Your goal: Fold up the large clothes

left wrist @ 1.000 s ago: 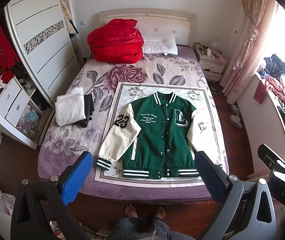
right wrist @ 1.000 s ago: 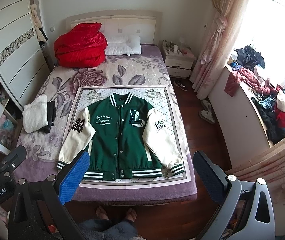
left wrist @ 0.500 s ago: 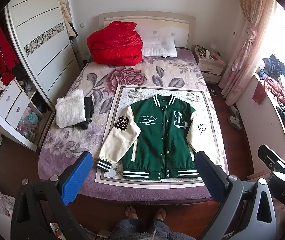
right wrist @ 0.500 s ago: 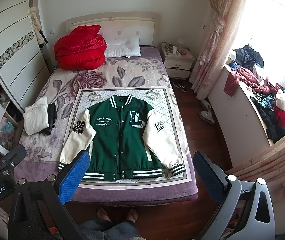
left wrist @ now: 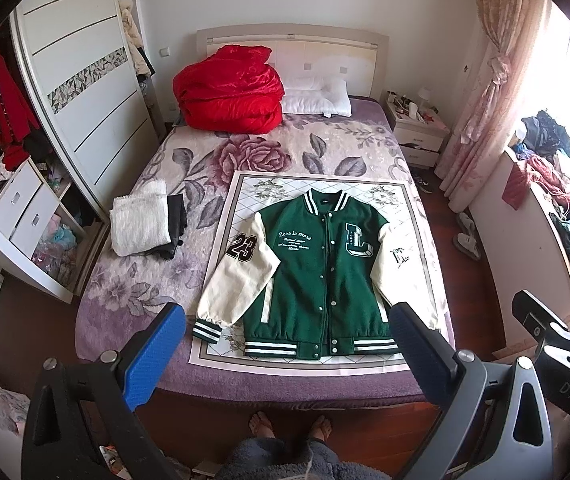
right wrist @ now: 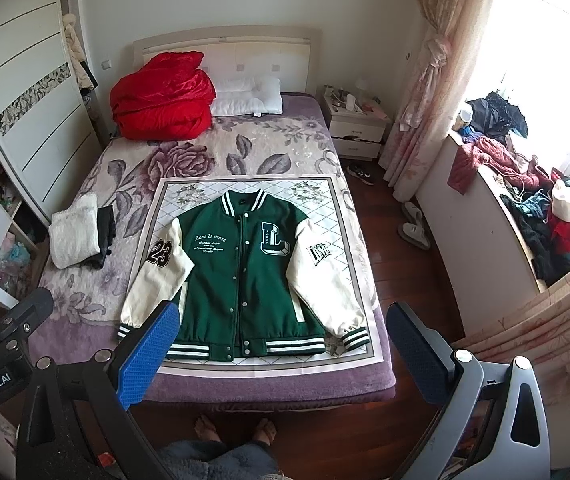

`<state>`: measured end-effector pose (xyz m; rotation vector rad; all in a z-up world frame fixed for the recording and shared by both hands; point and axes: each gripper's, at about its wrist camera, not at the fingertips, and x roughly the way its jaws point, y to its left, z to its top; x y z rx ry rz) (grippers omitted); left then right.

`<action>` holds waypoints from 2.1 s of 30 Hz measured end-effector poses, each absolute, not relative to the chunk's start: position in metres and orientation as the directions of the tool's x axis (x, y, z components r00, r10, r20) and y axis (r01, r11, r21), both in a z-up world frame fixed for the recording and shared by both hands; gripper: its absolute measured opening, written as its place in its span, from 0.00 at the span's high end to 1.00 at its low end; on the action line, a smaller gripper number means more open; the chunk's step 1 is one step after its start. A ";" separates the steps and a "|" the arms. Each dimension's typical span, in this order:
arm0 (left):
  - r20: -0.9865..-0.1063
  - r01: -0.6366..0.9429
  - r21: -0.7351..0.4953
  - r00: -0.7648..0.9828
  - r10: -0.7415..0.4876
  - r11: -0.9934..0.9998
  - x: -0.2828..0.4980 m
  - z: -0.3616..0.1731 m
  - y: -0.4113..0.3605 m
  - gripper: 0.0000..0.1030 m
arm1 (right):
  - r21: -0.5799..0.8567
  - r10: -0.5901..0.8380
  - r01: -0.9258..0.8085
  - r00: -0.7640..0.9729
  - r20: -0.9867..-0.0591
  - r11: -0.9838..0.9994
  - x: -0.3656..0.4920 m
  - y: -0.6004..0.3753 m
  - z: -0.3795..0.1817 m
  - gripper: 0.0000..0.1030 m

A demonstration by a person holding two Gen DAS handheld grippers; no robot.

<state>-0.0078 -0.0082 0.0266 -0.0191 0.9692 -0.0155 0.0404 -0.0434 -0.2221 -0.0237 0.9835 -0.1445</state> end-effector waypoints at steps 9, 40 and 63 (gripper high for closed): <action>-0.819 0.002 -0.028 0.573 -0.024 1.000 -0.009 0.031 -0.012 0.00 | -0.087 -0.135 0.112 0.550 -0.824 0.990 0.036 -0.040 -0.221 0.00; -0.858 -0.045 0.191 0.477 0.189 0.981 0.157 -0.204 -0.027 0.00 | 0.055 -0.080 0.533 0.226 -0.971 0.844 0.127 -0.175 -0.502 0.56; -0.940 0.111 0.295 0.210 0.268 0.949 0.249 -0.515 -0.219 0.00 | 0.413 0.159 0.910 0.413 -0.897 -0.036 0.102 -0.391 -0.950 0.84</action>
